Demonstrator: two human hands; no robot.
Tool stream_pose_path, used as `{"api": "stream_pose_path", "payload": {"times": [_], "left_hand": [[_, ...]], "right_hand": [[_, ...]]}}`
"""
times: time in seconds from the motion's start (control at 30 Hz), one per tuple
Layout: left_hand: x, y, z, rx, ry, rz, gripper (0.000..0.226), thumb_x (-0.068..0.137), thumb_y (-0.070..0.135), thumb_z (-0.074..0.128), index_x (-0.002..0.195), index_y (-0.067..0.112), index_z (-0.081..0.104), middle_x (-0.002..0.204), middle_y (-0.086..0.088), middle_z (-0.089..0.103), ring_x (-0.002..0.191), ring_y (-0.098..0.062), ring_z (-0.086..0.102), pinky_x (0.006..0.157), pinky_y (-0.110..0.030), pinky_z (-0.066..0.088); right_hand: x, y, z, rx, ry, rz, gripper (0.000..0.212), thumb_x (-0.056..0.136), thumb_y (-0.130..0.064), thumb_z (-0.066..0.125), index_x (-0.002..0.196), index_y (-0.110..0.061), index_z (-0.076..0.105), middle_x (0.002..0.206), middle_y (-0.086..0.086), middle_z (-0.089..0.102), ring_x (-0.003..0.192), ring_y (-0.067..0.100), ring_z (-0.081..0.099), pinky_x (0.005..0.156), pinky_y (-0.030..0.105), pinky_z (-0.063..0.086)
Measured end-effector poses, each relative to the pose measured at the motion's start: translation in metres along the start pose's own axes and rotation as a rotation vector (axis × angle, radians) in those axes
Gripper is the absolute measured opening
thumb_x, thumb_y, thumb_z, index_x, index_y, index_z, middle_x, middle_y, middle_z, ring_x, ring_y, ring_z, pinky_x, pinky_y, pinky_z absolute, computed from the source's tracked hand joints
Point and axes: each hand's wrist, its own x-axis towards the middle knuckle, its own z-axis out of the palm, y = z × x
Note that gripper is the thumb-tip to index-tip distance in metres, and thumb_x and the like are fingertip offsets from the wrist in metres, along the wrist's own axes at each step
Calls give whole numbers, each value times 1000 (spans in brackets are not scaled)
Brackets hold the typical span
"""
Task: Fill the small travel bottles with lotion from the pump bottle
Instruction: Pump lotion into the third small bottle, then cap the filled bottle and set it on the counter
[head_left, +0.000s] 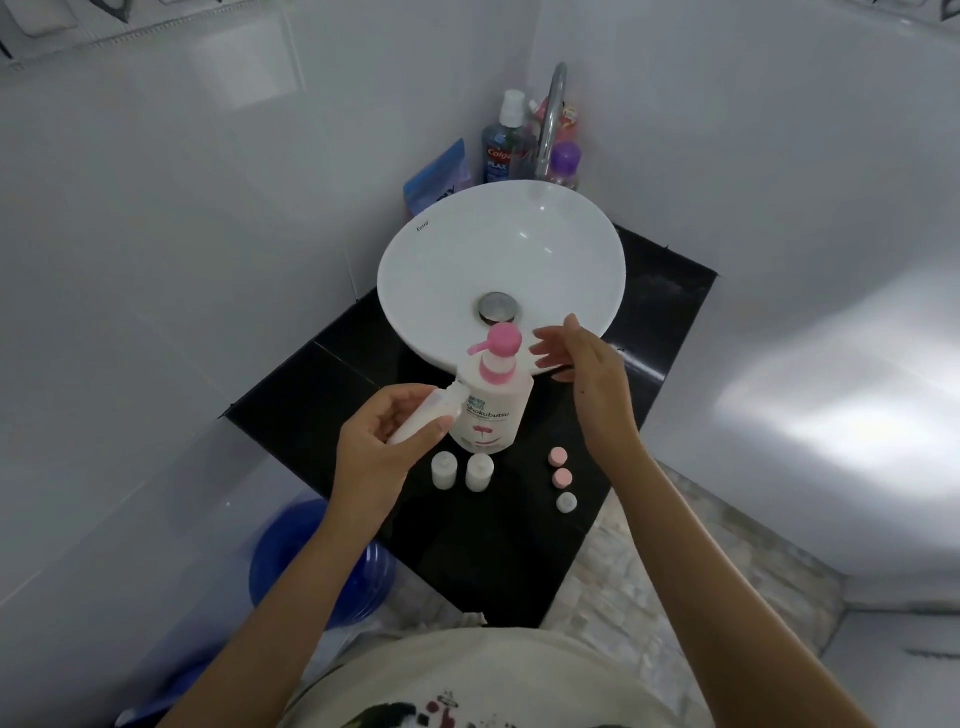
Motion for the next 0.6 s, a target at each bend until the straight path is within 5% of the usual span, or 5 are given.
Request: {"api": "stream_pose_path", "payload": {"times": [0.2, 0.4, 0.6], "left_hand": [[-8, -12, 2, -10, -29, -70, 31, 77, 9, 73, 106, 16, 65, 102, 7, 68, 90, 3, 65, 69, -9, 51], [-16, -20, 4, 20, -61, -118, 29, 78, 11, 73, 106, 15, 66, 103, 5, 69, 91, 0, 65, 68, -10, 52], [-24, -22, 1, 64, -64, -145, 28, 79, 12, 71, 105, 21, 64, 104, 7, 67, 95, -8, 64, 65, -13, 52]], "right_hand": [[-13, 52, -26, -135, 133, 113, 33, 95, -37, 45, 87, -16, 69, 81, 3, 69, 73, 16, 62, 69, 24, 49], [-11, 94, -27, -588, -62, 300, 22, 90, -38, 56, 96, -17, 60, 73, -5, 61, 58, 6, 55, 53, 21, 42], [1, 123, -21, -996, -197, 333, 27, 88, -40, 59, 91, -13, 57, 85, 6, 66, 66, 16, 61, 50, 26, 40]]}}
